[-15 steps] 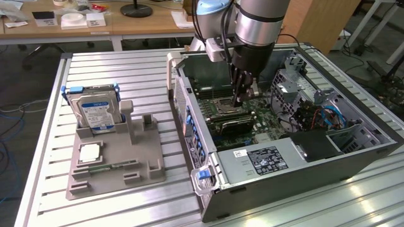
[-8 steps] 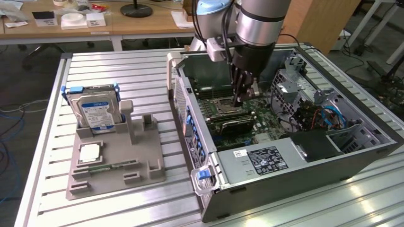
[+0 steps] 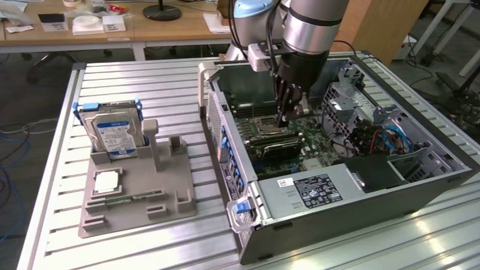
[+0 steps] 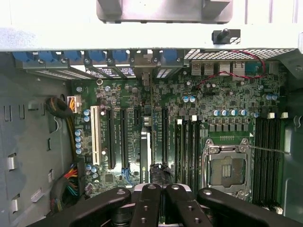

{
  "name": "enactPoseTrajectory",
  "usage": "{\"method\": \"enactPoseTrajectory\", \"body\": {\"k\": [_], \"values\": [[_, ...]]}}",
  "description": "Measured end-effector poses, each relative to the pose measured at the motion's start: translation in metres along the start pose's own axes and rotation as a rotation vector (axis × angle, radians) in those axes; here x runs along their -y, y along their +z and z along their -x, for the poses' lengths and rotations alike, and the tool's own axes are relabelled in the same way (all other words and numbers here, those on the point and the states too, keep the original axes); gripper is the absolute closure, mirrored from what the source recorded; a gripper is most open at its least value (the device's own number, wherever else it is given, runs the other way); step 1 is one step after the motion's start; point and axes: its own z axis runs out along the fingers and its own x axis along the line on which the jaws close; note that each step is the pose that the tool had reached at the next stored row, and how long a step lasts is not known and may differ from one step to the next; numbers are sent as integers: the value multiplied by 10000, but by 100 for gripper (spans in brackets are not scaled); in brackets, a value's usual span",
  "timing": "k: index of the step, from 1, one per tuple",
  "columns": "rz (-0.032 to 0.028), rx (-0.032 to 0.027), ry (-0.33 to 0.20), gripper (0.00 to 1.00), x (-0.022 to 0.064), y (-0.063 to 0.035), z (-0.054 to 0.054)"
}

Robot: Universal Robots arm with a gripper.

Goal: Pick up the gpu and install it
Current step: 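Press down on the gpu until it lock into place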

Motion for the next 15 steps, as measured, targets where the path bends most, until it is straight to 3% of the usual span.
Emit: {"method": "enactPoseTrajectory", "body": {"k": [6,15], "values": [[-1,4,-1,89,1,7,1],[0,2,-2,89,-2,134,-1]]}}
